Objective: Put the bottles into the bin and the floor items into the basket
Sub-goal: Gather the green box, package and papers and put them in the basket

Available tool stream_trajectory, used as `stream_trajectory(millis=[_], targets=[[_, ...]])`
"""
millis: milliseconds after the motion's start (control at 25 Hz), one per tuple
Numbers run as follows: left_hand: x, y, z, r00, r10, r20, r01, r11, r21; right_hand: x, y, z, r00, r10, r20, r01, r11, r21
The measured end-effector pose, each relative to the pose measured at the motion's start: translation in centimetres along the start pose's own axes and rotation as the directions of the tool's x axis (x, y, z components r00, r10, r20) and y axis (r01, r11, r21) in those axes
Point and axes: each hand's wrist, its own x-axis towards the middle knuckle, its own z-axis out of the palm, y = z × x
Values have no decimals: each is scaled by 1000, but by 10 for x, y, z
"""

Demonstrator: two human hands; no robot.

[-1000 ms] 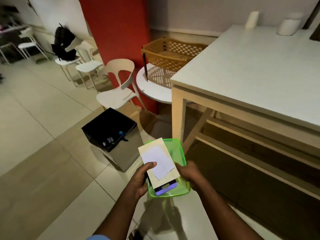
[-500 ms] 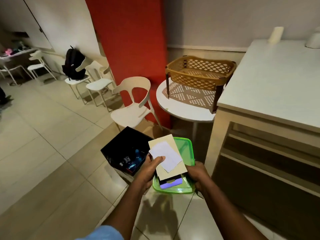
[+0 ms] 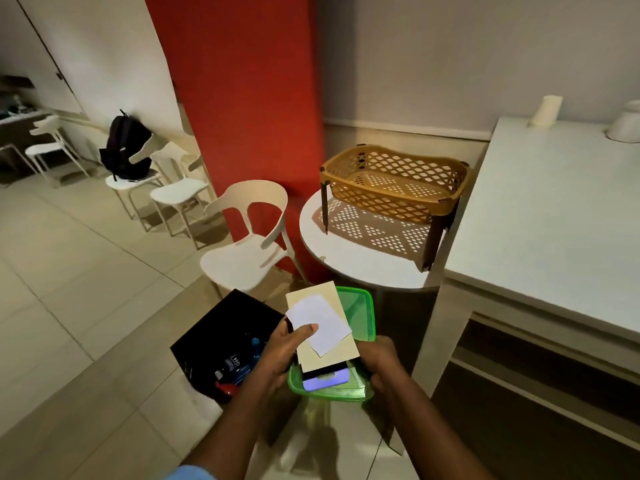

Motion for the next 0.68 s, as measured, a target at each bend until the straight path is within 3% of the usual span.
stream_trajectory(millis=[360, 680], targets=[[80, 86, 25, 996, 73, 49, -71, 996, -51, 64, -96, 34, 996, -86, 28, 85, 995, 49], [204, 182, 48, 970, 64, 235, -66, 998, 2, 141, -190, 79, 993, -100, -57, 106, 989, 104]])
